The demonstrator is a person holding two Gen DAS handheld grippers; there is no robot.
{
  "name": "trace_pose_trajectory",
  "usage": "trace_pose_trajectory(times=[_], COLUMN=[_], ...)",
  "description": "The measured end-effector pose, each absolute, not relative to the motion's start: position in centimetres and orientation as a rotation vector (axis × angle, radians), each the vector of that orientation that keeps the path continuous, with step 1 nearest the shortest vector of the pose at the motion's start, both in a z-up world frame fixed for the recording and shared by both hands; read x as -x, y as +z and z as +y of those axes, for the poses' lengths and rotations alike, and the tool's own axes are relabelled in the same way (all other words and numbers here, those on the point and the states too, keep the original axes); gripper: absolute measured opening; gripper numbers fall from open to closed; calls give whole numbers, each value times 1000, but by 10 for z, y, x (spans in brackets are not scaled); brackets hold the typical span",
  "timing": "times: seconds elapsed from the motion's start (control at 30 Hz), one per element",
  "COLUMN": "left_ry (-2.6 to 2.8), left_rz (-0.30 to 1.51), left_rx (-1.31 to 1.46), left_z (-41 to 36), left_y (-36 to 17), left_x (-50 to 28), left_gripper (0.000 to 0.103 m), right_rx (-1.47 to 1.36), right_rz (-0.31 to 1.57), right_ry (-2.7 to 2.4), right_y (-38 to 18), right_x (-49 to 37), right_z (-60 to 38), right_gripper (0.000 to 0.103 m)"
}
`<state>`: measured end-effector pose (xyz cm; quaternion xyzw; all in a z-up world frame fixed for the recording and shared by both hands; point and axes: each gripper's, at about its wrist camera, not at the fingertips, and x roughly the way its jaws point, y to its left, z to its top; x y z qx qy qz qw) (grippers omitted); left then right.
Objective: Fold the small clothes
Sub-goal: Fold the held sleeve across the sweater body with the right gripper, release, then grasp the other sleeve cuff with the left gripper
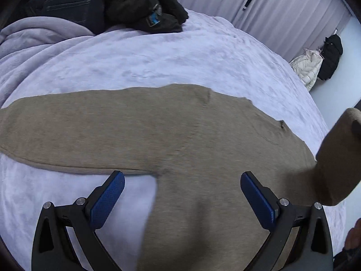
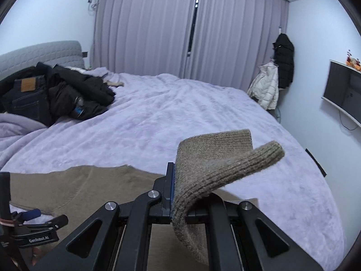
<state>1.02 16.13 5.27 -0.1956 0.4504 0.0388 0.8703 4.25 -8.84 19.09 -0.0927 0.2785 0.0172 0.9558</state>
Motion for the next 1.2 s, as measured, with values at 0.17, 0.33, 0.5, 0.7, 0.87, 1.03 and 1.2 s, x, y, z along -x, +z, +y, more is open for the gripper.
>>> trace_pose_trajectory(times=[0.17, 0.33, 0.5, 0.7, 0.87, 1.03, 1.2], left_ry=[98, 82, 62, 4, -93, -94, -67], left_rz=[947, 941, 893, 843, 925, 1094, 1061], left_rx=[417, 429, 514, 516, 334, 102, 37], left_z=[199, 210, 211, 168, 80, 3, 9], left_y=[41, 38, 50, 80, 80, 23, 22], left_x=[14, 23, 22, 13, -23, -69, -45], left_gripper=[103, 103, 103, 103, 103, 103, 103], right_rx=[321, 399, 279, 33, 203, 166, 244], right_rz=[697, 911, 836, 727, 748, 1025, 1028], right_ry=[68, 149, 242, 450, 162, 93, 112], right_y=[105, 31, 77, 152, 129, 52, 40], right_x=[-59, -70, -53, -38, -48, -67, -49], right_z=[-1, 34, 7, -77, -139, -191, -193], right_gripper=[6, 11, 74, 83, 83, 80, 80])
